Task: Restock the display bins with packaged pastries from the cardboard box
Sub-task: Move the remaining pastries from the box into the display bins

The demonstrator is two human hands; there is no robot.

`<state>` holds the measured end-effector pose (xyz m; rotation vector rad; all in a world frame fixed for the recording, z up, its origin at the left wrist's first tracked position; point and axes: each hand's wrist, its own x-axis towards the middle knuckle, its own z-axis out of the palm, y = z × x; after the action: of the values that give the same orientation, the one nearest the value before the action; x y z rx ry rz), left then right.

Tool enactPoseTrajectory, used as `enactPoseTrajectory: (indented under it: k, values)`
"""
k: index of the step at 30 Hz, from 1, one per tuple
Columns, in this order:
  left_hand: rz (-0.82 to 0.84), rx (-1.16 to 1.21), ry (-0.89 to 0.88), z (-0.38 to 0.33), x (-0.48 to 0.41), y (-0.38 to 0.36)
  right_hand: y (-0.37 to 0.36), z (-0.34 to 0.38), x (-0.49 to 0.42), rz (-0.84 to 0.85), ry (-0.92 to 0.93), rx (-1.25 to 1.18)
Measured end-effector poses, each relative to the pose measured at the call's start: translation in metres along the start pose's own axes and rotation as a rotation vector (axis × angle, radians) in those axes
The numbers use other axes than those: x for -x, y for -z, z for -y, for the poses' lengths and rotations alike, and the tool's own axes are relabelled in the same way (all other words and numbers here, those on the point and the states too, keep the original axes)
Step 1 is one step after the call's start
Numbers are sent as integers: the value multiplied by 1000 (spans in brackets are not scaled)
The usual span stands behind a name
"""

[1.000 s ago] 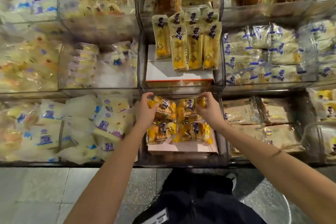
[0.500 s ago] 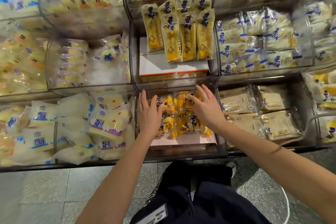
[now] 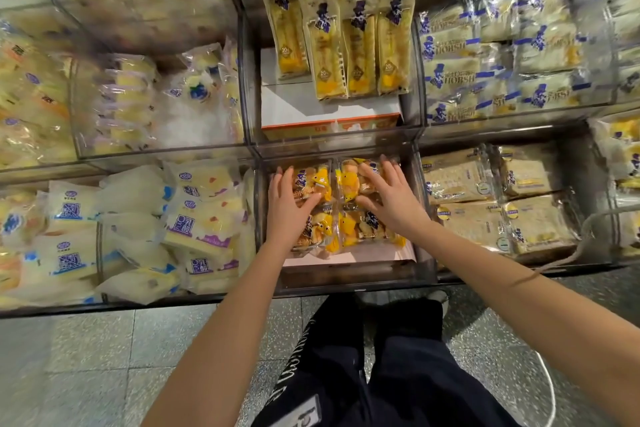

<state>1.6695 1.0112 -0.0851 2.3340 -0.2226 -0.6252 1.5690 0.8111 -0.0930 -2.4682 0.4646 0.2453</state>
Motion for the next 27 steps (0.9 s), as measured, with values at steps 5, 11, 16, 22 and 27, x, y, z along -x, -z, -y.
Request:
enactPoseTrajectory:
  k: [5,11,16,22,27]
  values:
    - [30,-35,-85,8,-1,3,0,0,5,-61,21,-91]
    - [10,-200,-263,-2,-2,3,0,2,-4,-48,22,-3]
    - [111,-259,-277,-7,-8,3,14,8,-5,22,14,-8]
    - [47,-276,-320,-29,-4,6,36,9,15,-132,8,-162]
    - [46,-297,-450,-68,8,-13,75,-20,46,-267,-37,-172]
